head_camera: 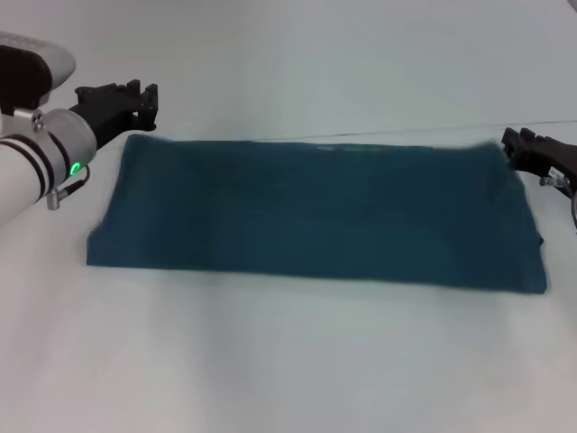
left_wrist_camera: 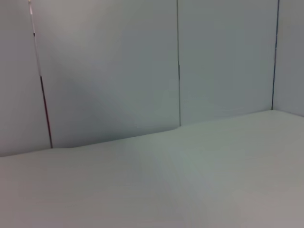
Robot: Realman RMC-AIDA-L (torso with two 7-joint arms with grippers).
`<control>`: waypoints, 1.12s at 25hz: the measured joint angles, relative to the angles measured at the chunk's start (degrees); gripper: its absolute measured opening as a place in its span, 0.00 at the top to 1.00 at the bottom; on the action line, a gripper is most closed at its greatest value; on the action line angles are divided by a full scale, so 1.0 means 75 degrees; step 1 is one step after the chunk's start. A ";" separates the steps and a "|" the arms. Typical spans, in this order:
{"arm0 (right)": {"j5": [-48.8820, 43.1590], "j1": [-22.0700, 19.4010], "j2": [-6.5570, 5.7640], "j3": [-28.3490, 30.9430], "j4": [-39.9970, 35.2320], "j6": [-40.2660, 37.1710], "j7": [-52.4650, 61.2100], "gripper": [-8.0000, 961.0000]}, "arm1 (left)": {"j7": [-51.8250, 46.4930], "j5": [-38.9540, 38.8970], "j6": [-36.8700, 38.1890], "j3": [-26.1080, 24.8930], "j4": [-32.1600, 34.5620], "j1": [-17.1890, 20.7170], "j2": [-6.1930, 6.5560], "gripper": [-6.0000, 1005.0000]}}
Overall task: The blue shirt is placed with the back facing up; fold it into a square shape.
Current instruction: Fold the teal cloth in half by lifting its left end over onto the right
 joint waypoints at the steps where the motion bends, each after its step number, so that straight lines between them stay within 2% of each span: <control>1: 0.0002 0.0006 0.0004 0.0001 0.0001 0.0025 0.0003 0.90 | 0.0001 -0.0001 -0.0078 -0.0004 -0.0003 -0.0012 -0.0006 0.81; 2: 0.0006 0.0019 0.0005 0.0003 0.0000 0.0053 0.0014 0.90 | 0.0001 -0.0002 -0.0138 -0.0010 -0.0003 -0.0020 -0.0015 0.81; 3: 0.0007 0.0033 0.0008 0.0019 0.0001 0.0105 0.0031 0.86 | 0.0001 -0.0005 -0.0202 -0.0021 0.0001 -0.0025 -0.0023 0.80; 7: 0.0168 0.0053 -0.0002 0.0024 -0.0003 0.0200 0.0082 0.67 | -0.0006 -0.0027 -0.0382 -0.0036 0.0029 -0.0022 -0.0038 0.65; 11: 0.0150 0.0009 -0.0145 -0.0235 0.0023 0.0145 0.0620 0.53 | -0.0187 -0.0009 -0.0465 -0.0030 0.0075 0.0076 -0.0037 0.51; 13: 0.0132 -0.0078 -0.0248 -0.0777 0.0004 0.0020 0.1269 0.45 | -0.0685 0.0104 -0.0446 0.0139 0.0119 0.0216 0.0002 0.44; 16: 0.0126 -0.0337 -0.0414 -0.1677 -0.0166 -0.0509 0.2328 0.30 | -0.2019 0.0400 -0.0288 0.1023 0.0446 0.0671 0.0061 0.33; 18: 0.0124 -0.0601 -0.0467 -0.2065 -0.0440 -0.1058 0.2986 0.20 | -0.3158 0.0675 0.0059 0.1894 0.0998 0.1163 0.0055 0.25; 19: 0.0125 -0.0724 -0.0479 -0.2189 -0.0587 -0.1299 0.3241 0.20 | -0.3715 0.0841 0.0332 0.2320 0.1394 0.1450 0.0033 0.21; 21: 0.0124 -0.0992 -0.0485 -0.2448 -0.0928 -0.1775 0.3681 0.19 | -0.4427 0.1192 0.0917 0.2683 0.2032 0.1888 -0.0022 0.12; 25: 0.0123 -0.1510 -0.0517 -0.2942 -0.1507 -0.2647 0.4462 0.18 | -0.5571 0.1947 0.2083 0.2777 0.3046 0.2536 -0.0147 0.12; 28: 0.0122 -0.1869 -0.0649 -0.3357 -0.1808 -0.3293 0.5073 0.18 | -0.6158 0.2310 0.2495 0.2734 0.3294 0.2743 -0.0158 0.12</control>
